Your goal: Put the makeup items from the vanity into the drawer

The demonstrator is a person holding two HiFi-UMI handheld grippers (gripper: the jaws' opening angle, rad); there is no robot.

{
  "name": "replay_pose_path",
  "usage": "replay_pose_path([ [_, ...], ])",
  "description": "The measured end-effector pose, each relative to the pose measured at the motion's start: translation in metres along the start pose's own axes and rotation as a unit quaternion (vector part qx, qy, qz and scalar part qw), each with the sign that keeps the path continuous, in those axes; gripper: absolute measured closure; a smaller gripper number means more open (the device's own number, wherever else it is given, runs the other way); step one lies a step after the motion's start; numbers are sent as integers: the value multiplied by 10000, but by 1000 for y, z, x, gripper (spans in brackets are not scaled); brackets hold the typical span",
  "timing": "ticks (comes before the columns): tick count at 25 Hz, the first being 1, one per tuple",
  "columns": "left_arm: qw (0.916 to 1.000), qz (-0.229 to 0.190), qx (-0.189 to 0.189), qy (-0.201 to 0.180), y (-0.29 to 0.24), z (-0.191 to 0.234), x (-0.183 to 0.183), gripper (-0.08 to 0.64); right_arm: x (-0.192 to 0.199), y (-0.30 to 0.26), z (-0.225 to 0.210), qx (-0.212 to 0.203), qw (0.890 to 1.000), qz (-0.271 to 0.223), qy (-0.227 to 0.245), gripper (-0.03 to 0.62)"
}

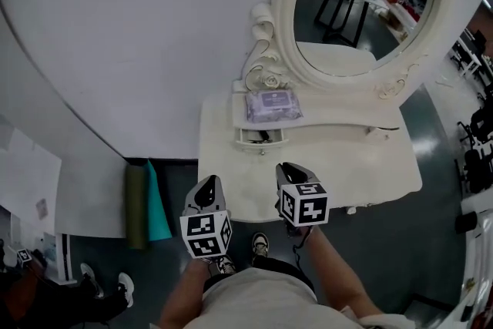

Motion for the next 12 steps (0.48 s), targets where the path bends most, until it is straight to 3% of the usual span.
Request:
replay_pose_path([
  [12,9980,143,550,-260,39,-3,28,555,55,54,25,470,9948,-582,-690,572],
])
Point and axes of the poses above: the fingertips, and each gripper's own axes: y backward along the fingers, z to its left, x out of its underside, the point moved 8 cm from there along y, backward along the fingers, and after that the axes turned 9 degrees about z, right-handed, at the moved point
